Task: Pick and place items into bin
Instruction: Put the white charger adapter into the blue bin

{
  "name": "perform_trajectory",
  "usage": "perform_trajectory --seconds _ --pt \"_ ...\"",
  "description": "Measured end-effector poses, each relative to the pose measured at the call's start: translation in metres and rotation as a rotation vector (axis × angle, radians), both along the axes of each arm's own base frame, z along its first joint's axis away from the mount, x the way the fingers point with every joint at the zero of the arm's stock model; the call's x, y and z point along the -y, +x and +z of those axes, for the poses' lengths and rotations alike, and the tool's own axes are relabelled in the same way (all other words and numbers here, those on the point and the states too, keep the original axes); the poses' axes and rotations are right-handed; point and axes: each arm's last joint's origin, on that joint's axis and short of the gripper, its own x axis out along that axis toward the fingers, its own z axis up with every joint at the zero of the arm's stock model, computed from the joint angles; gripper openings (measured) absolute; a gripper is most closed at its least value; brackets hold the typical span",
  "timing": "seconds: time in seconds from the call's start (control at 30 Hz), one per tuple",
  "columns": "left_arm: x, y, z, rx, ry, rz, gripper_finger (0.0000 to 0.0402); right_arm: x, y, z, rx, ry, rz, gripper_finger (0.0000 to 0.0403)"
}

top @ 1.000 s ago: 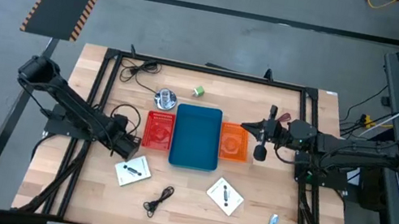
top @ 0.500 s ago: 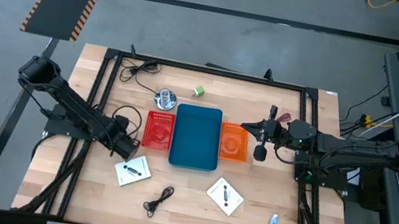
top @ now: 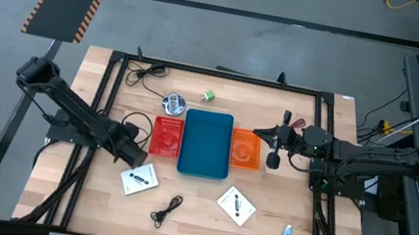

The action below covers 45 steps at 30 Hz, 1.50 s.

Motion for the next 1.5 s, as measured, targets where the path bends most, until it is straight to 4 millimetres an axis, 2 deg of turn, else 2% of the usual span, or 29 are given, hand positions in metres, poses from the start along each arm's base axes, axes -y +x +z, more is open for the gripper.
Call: perform_trajectory --seconds 0.23,0.5,0.7,1.03,1.27,1.5 --pt "-0.005 -0.007 0.029 0.072 0.026 -0.004 0.0114 0.0 0.0 0.0 0.001 0.0 0.0 0.0" --pt "-0.012 -0.008 0.066 0.249 0.2 -0.094 0.0114 0.0 0.0 0.0 0.001 0.0 0.0 0.0" --pt "-0.015 -0.005 0.073 0.301 0.352 -0.178 0.0114 0.0 0.0 0.0 0.001 0.004 -0.001 0.0" --pt "-0.018 0.023 0.084 0.439 0.515 -0.461 0.0114 0.0 0.0 0.0 0.001 0.01 -0.002 0.0" --pt "-0.031 0.046 0.1 0.538 0.686 -0.647 0.0114 0.0 0.0 0.0 0.018 0.081 -0.011 0.0" --pt "-0.045 0.064 0.111 0.661 0.747 -0.784 0.0114 0.0 0.0 -0.003 -0.005 0.107 -0.013 0.0"
